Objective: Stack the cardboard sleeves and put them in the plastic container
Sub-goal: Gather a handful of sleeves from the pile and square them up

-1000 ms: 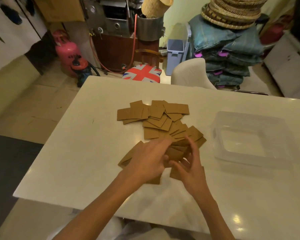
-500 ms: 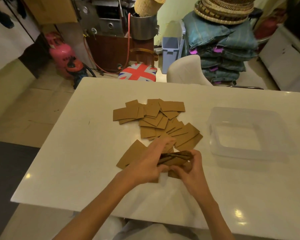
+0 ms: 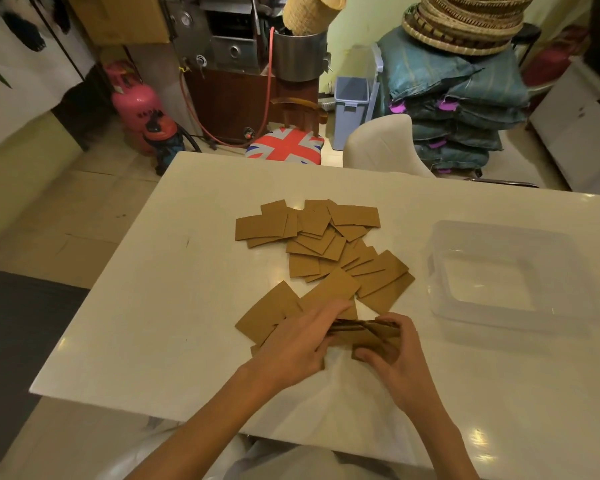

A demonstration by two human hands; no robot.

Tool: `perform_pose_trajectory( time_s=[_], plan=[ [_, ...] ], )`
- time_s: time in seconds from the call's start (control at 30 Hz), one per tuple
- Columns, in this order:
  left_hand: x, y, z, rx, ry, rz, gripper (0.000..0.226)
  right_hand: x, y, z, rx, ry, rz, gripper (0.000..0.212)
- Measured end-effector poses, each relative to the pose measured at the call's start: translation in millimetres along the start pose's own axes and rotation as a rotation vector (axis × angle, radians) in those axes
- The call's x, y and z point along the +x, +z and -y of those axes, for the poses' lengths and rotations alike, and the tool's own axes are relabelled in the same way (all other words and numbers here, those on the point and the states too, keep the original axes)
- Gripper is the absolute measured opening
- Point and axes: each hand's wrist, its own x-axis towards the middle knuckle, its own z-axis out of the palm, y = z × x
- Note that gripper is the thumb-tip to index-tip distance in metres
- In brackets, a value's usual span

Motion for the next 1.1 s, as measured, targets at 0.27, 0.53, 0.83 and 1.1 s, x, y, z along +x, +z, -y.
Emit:
perform_pose_trajectory(
  time_s=[0.27, 0.53, 0.83, 1.1],
  plan=[
    [17.4, 34.8, -6.0, 0.192, 0.059, 0.063, 0.063, 0.6, 6.1, 1.1, 0.034, -0.02, 0.065, 0.089],
    [32.8, 20.6, -9.3, 0.187, -0.012, 0.181, 0.07, -4.4, 12.3, 1.8, -0.228, -0.236, -0.11, 0.089],
    [4.2, 15.7, 26.3, -0.209, -0.139, 0.035, 0.046, -1.0, -3.7, -13.7, 0.181, -0.066, -0.165, 0.08],
    [12.1, 31.3, 16.3, -0.304, -0.118, 0.064, 0.035, -14.9, 4.9, -8.7, 0.379, 0.033, -0.231, 0.051]
  ],
)
